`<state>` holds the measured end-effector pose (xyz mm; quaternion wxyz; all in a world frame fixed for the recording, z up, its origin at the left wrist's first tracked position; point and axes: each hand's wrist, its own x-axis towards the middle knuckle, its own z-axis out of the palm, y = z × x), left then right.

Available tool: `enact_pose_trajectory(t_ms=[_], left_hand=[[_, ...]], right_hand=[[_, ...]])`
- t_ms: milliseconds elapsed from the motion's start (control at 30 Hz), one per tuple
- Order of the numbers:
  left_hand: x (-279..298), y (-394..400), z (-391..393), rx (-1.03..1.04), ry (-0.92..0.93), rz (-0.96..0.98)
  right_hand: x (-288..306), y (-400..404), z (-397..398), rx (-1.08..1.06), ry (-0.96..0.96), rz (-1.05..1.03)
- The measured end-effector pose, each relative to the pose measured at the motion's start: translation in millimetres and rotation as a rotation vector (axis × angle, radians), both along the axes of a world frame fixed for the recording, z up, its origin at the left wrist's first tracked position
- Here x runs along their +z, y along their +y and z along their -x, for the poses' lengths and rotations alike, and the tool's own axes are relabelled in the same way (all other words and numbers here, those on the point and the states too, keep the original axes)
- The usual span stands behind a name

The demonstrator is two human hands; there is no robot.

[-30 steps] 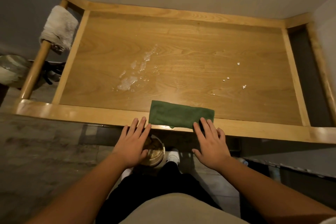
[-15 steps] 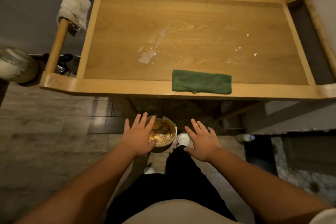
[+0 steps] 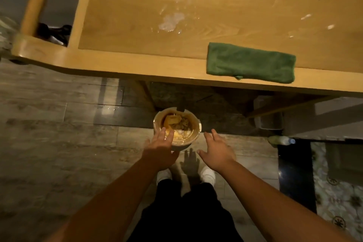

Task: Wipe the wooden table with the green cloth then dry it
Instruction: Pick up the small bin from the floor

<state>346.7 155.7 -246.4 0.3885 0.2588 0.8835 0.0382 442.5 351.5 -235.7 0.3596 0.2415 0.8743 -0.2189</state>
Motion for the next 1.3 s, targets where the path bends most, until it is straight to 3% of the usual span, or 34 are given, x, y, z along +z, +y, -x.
enact_pose_trajectory(t_ms=[200, 433, 533, 733, 1033, 1167, 1300], left_hand=[[-123.4, 4.1, 6.8, 0.321, -0.157, -0.17], [-259.1, -0.8, -20.8, 0.822, -0.268, -0.067], [-290.6, 12.3, -34.4, 1.131, -0.414, -0.048], [-329.4, 42.6, -38.4, 1.679, -0.665, -0.402], [-316.5, 42.7, -41.0, 1.856, -0.609, -0.485], [-270.5, 50.0, -46.0, 1.973, -0.582, -0.477], [-201.7, 57.7, -56.3, 1.949, -0.475, -0.514]], right_hand=[[-133.6, 11.4, 7.4, -0.136, -0.023, 0.06], [-268.4, -1.3, -1.7, -0.441, -0.059, 0.169], [-303.3, -15.6, -0.8, -0.71, -0.059, 0.226], [-352.1, -37.9, 11.9, -1.125, 0.038, 0.341], [-342.3, -32.3, 15.2, -1.271, 0.135, 0.36], [-297.5, -27.7, 15.7, -1.303, 0.023, 0.35], [-224.4, -25.7, 5.8, -1.317, -0.009, 0.359]])
